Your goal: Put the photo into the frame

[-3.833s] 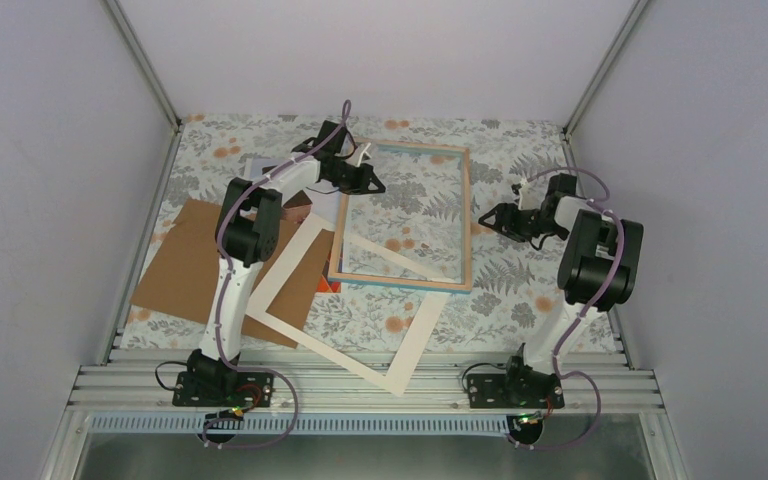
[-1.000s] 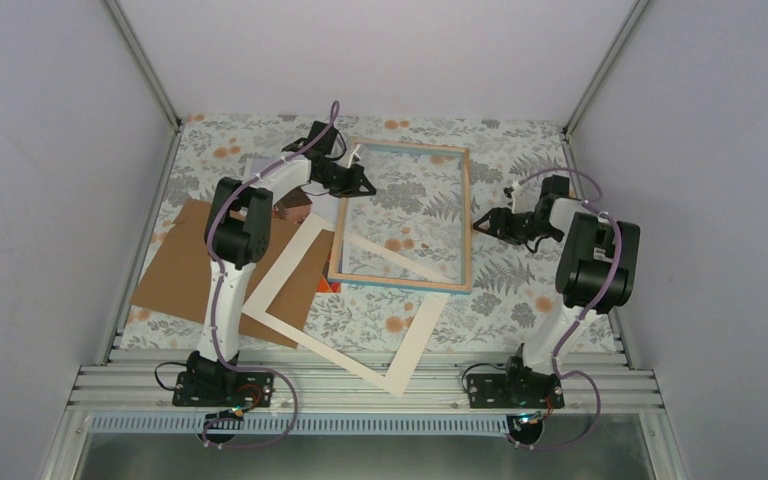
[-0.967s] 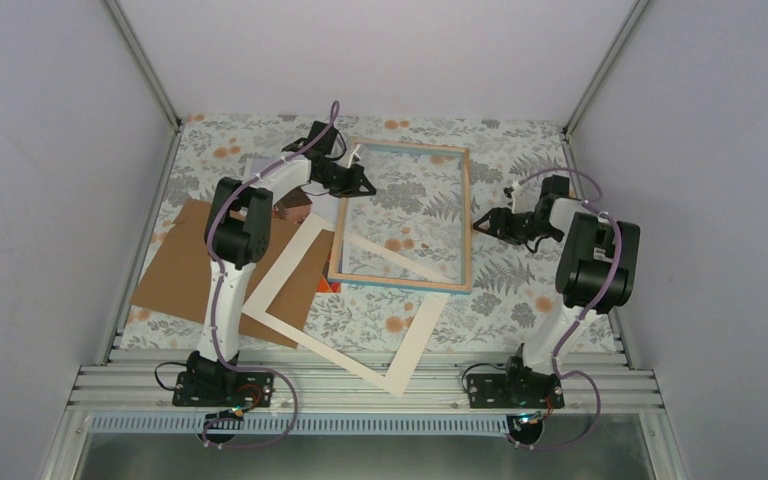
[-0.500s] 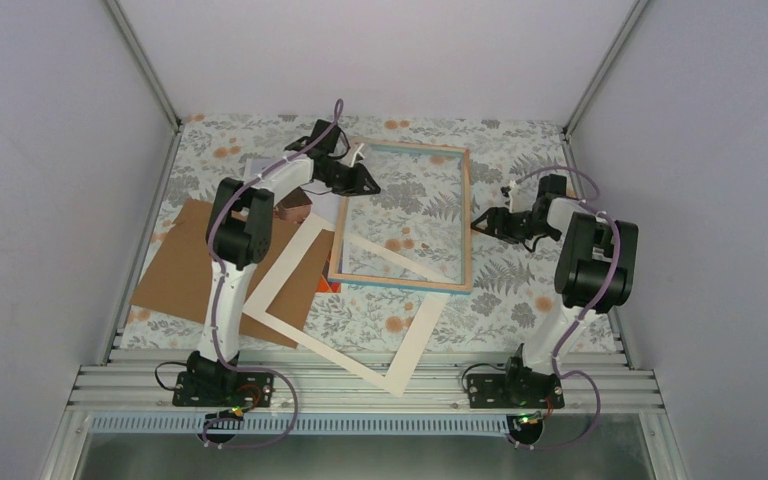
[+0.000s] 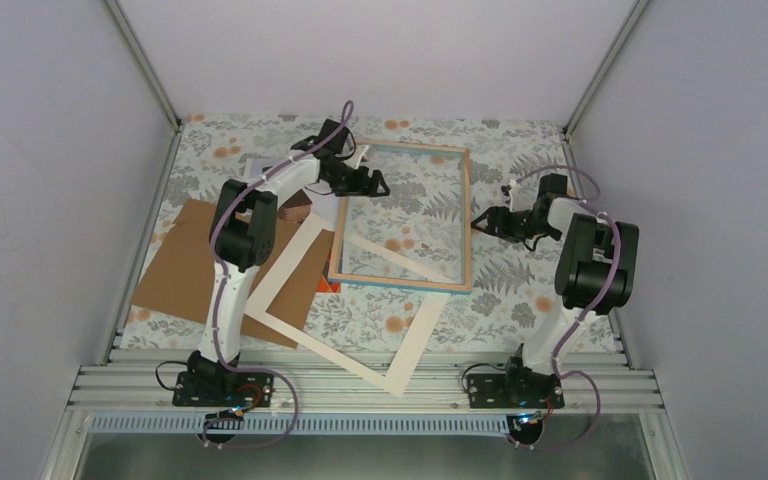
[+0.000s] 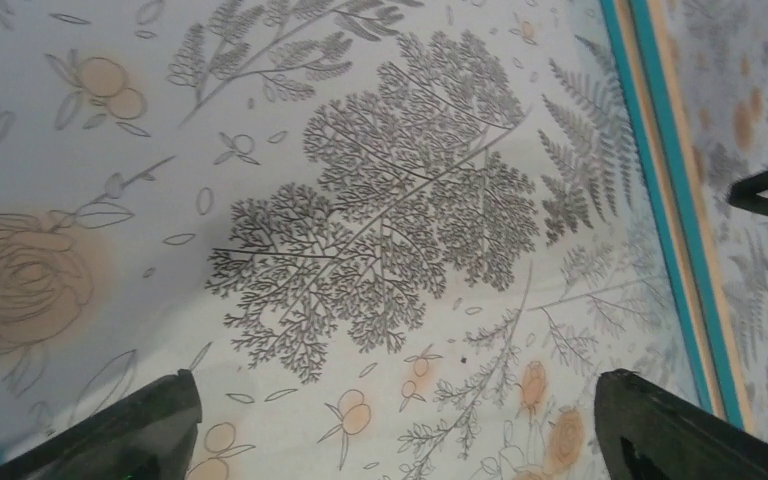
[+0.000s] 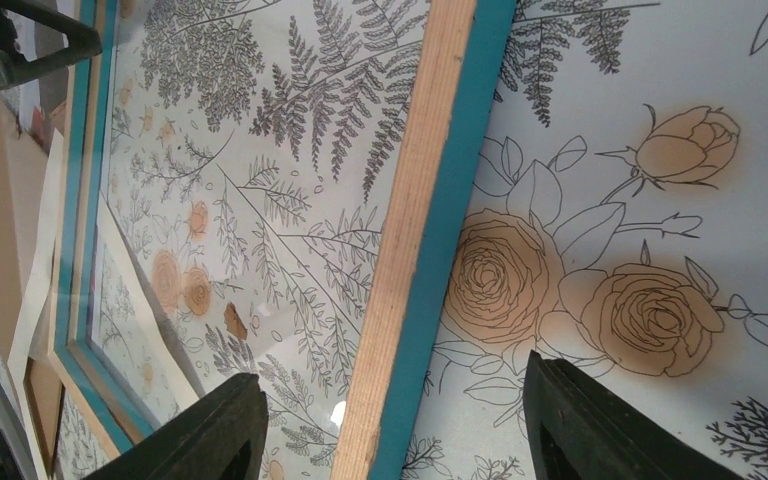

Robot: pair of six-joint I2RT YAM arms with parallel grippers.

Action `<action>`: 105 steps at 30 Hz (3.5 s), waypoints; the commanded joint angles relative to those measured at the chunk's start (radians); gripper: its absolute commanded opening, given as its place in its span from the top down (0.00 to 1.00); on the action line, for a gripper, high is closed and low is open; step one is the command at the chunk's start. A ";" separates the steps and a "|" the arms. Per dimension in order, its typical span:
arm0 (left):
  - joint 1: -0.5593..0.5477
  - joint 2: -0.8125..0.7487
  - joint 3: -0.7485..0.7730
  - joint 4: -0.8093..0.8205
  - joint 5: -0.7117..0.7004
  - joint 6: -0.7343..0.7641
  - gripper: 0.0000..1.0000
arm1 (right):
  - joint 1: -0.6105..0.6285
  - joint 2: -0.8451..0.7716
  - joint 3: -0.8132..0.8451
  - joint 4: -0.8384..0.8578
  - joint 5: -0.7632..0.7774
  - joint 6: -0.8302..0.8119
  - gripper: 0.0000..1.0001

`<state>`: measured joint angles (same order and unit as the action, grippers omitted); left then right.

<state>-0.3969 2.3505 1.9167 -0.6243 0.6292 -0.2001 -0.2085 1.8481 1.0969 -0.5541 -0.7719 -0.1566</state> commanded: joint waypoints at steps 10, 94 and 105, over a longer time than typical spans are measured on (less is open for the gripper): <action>-0.089 -0.069 0.111 -0.158 -0.396 0.021 0.00 | 0.010 -0.056 -0.006 0.012 0.005 -0.045 0.36; 0.034 -0.245 -0.302 0.110 -0.496 0.099 0.29 | 0.226 -0.148 0.021 0.175 0.191 -0.056 0.38; 0.035 -0.122 -0.204 0.101 -0.467 0.056 0.40 | 0.194 -0.010 0.236 0.199 0.370 -0.007 0.41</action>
<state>-0.3618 2.1929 1.6585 -0.5327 0.1402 -0.1181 0.0120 1.8126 1.2510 -0.3843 -0.4862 -0.1707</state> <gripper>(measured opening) 0.598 0.590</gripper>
